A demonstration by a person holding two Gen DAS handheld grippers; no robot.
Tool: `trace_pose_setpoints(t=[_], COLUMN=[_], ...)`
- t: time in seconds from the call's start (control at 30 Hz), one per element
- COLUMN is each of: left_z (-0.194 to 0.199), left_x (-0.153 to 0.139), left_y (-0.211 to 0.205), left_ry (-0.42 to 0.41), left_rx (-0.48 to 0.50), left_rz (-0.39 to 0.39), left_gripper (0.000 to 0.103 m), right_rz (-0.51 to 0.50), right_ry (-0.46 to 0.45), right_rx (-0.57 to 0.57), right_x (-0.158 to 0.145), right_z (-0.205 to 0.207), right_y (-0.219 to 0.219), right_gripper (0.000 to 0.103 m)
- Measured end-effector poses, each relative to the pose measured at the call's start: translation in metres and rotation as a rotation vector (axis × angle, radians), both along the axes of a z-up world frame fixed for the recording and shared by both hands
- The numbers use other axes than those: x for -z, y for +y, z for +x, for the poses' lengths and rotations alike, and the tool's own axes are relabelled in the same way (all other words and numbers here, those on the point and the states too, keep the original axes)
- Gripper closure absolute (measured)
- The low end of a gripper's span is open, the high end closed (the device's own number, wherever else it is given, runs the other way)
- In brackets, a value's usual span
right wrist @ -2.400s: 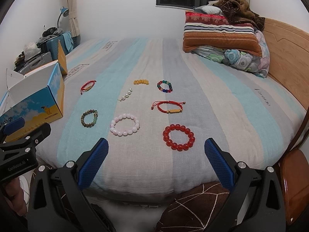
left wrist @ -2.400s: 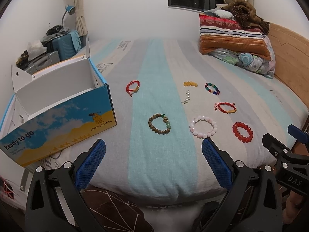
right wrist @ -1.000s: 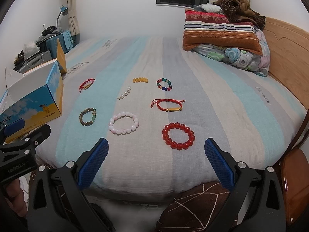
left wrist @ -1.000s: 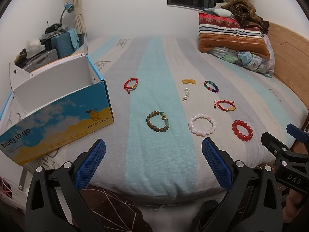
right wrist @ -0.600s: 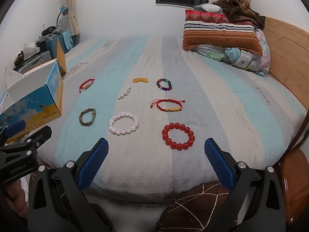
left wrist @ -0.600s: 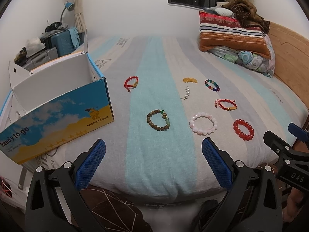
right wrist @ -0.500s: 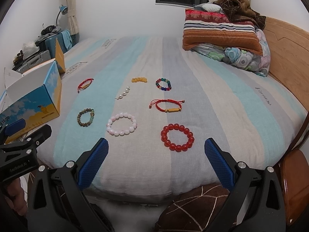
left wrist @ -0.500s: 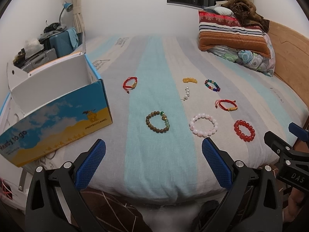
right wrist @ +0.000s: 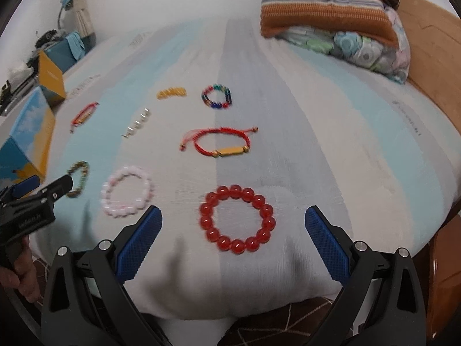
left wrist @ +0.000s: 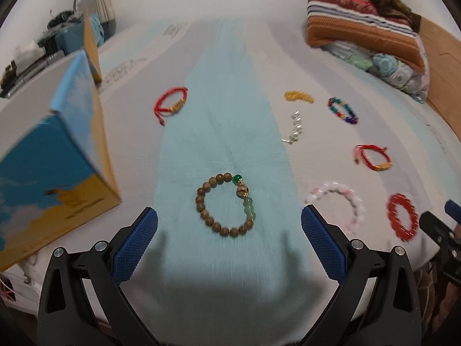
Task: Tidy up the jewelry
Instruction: 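Grasp the brown-green wooden bracelet with left tool while right tool grasps red bead bracelet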
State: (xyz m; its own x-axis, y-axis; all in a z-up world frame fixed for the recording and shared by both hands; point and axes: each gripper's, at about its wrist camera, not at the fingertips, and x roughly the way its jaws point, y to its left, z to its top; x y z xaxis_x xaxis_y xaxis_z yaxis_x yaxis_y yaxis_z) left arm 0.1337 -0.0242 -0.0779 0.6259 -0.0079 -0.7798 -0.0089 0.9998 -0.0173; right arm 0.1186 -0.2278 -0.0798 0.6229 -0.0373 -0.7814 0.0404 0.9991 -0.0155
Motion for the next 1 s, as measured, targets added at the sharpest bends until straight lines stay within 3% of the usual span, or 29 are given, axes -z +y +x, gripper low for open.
trace_pose_setpoints(t=[0.23,0.27,0.3,0.37,0.43,0.5,0.63,0.73,1.0], left_z=[0.033,0.034,0.034,0.035,0.034,0.034,0.030,0.029,0.025], left_x=[0.034,0.035,0.036,0.036,0.036,0.034,0.032,0.032,0.024], left_y=[0.000,0.000,-0.001,-0.001,0.000,0.001,0.001,0.001,0.004], left_ry=[0.051,0.047,0.042,0.038,0.035,0.042,0.059,0.069,0.076], left_rx=[-0.022,-0.022,-0.024,-0.034,-0.043,-0.040,-0.040,-0.036,-0.021], left_rz=[-0.006,-0.001,0.004,0.013,0.018,0.025,0.031,0.029,-0.022], left_gripper=[0.008,0.008,0.010,0.017,0.038,0.053,0.082,0.084,0.085], right_rz=[0.010,0.014,0.021,0.034,0.036,0.038,0.054,0.050,0.044], right_ry=[0.078,0.091,0.103,0.104,0.101,0.102,0.111,0.112,0.093], right_rx=[0.006,0.001,-0.002,-0.006,-0.010,-0.011,-0.021,-0.032,-0.034], right_x=[0.037,0.043,0.046,0.051,0.050,0.049,0.048,0.047,0.041], right_z=[0.030,0.033,0.034,0.034,0.033,0.033,0.032,0.031,0.029], right_y=[-0.007,-0.007,-0.008,-0.009,-0.008,-0.009,-0.009,-0.007,-0.006], right_gripper=[0.017,0.023,0.029,0.031,0.039,0.054,0.068,0.077,0.079])
